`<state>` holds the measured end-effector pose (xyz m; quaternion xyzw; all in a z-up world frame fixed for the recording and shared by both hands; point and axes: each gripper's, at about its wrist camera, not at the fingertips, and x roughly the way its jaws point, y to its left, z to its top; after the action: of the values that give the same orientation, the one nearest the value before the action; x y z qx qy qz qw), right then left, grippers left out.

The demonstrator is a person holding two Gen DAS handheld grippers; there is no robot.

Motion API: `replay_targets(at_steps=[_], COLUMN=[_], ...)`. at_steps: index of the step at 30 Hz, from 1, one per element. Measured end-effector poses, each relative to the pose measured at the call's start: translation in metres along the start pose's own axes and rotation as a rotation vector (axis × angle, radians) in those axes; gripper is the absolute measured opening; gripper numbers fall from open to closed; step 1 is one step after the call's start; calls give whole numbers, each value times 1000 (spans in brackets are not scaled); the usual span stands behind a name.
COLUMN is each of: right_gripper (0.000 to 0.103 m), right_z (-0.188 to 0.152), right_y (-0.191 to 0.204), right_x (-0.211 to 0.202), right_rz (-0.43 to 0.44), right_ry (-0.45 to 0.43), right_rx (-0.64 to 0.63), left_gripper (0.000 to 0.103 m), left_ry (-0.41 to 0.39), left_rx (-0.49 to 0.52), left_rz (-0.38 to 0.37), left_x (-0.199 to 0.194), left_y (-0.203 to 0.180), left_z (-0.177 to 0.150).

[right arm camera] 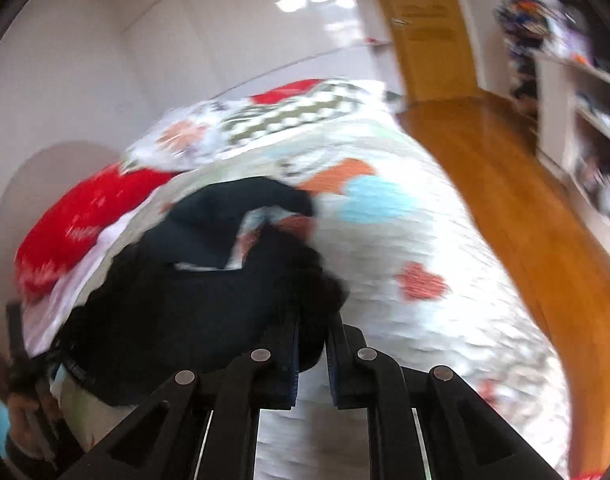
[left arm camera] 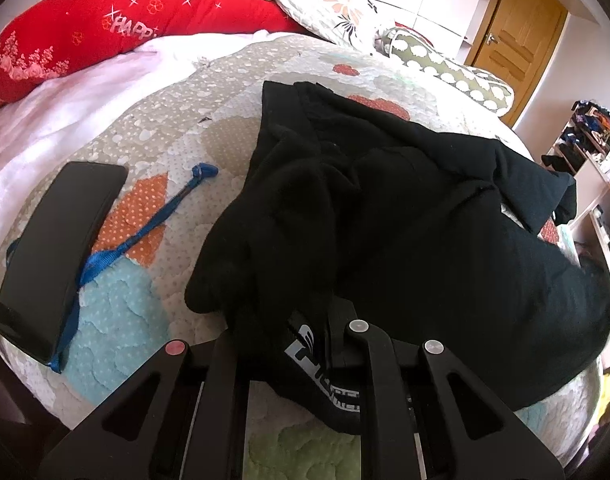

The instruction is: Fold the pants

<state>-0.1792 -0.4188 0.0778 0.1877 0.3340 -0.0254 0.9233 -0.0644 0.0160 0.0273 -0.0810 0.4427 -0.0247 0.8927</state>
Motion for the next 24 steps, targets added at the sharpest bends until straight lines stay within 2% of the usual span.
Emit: replay_targets(at_steps=[2, 5, 8, 11, 14, 19, 24], right_gripper=[10, 10, 10, 12, 17, 21, 23], right_z=[-9, -20, -18, -5, 2, -1, -17], right_y=[-18, -38, -35, -11, 18, 58, 84], right_x=[9, 10, -4, -15, -7, 28, 57], right_rz=[-102, -64, -105, -58, -16, 81, 100], right_ry=[51, 92, 61, 24, 26, 91, 177], right_rx=[17, 114, 101, 40, -25, -65, -138], left_gripper=[11, 12, 24, 32, 32, 32, 32], left_ry=[-8, -10, -7, -42, -94, -117, -95], left_rx=[4, 19, 41, 41, 22, -5, -113], left_rz=[4, 1, 6, 13, 16, 14, -9], left_x=[0, -3, -12, -31, -50, -52, -48], left_y=[-1, -1, 1, 5, 8, 12, 37], left_z=[-1, -4, -7, -8, -4, 5, 6])
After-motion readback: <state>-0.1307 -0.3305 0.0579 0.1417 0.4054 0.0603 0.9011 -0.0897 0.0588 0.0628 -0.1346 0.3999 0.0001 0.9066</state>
